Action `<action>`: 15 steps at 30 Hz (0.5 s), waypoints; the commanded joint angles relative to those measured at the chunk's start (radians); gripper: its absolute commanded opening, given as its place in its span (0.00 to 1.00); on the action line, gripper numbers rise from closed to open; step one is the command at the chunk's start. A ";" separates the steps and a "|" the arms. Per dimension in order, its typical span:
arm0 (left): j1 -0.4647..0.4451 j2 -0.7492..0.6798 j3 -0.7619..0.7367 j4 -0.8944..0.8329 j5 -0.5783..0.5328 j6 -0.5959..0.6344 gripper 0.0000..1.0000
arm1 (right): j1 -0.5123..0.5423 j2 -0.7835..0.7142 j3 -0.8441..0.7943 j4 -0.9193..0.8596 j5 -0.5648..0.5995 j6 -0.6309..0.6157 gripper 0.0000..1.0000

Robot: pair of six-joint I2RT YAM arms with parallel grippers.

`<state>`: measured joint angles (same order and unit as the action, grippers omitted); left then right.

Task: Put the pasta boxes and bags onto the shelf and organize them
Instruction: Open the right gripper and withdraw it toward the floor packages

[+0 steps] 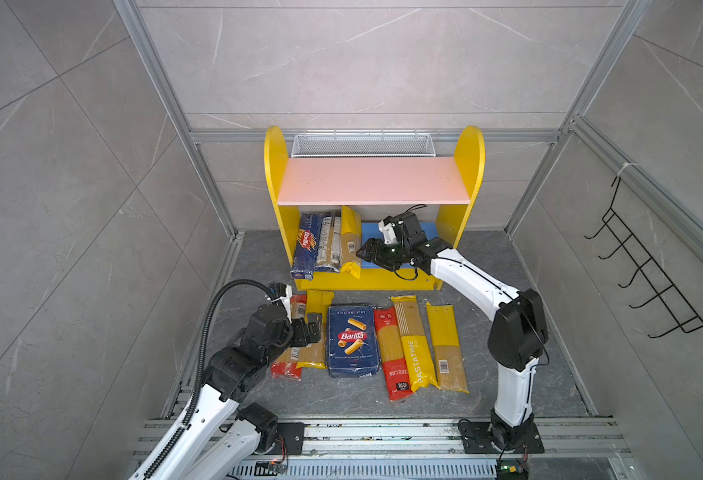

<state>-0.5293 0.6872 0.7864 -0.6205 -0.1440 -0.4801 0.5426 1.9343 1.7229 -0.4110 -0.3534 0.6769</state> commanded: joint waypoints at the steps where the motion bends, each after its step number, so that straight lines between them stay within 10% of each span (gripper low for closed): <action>1: 0.005 -0.018 -0.017 0.020 0.033 -0.028 1.00 | 0.004 -0.105 -0.115 0.026 0.024 -0.022 0.72; 15: -0.098 0.015 -0.075 0.133 0.106 -0.142 1.00 | 0.019 -0.546 -0.706 -0.046 0.138 -0.031 0.81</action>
<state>-0.5762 0.7021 0.7105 -0.5564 -0.0353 -0.5770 0.5537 1.4601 1.0813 -0.4088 -0.2661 0.6655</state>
